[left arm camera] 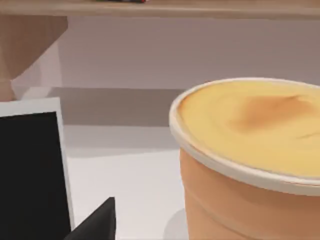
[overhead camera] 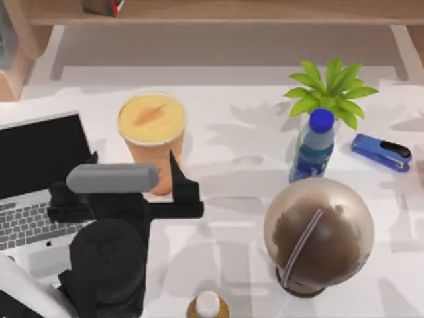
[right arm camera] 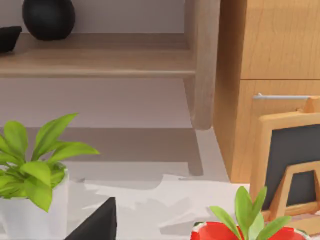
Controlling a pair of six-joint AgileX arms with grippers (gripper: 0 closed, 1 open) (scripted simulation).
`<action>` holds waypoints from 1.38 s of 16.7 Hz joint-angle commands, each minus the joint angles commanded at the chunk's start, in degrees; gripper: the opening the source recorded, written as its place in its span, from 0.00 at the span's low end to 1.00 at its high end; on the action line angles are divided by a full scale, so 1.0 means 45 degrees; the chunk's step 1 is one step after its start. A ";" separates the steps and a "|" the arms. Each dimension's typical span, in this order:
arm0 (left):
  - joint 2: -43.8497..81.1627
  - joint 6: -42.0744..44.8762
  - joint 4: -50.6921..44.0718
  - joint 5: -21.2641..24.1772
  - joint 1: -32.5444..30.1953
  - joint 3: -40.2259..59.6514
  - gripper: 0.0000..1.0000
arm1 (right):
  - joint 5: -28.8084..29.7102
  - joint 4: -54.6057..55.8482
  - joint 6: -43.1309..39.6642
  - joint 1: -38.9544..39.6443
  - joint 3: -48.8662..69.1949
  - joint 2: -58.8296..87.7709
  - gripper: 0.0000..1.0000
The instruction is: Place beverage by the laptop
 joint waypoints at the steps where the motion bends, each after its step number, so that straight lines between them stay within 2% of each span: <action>1: 0.0841 -0.0095 0.0654 -0.0217 -0.0269 0.0062 1.00 | 0.0000 0.0000 0.0000 0.0000 0.0000 0.0000 1.00; 5: 0.2847 -0.0354 0.2144 -0.0557 -0.0801 0.0175 1.00 | 0.0000 0.0000 0.0000 0.0000 0.0000 0.0000 1.00; 12: 0.3027 -0.0364 0.2222 -0.0510 -0.0738 0.0172 1.00 | 0.0000 0.0000 0.0000 0.0000 0.0000 0.0000 1.00; 23: 0.4613 0.0146 0.1422 0.2256 0.1985 0.2969 1.00 | 0.0000 0.0000 0.0000 0.0000 0.0000 0.0000 1.00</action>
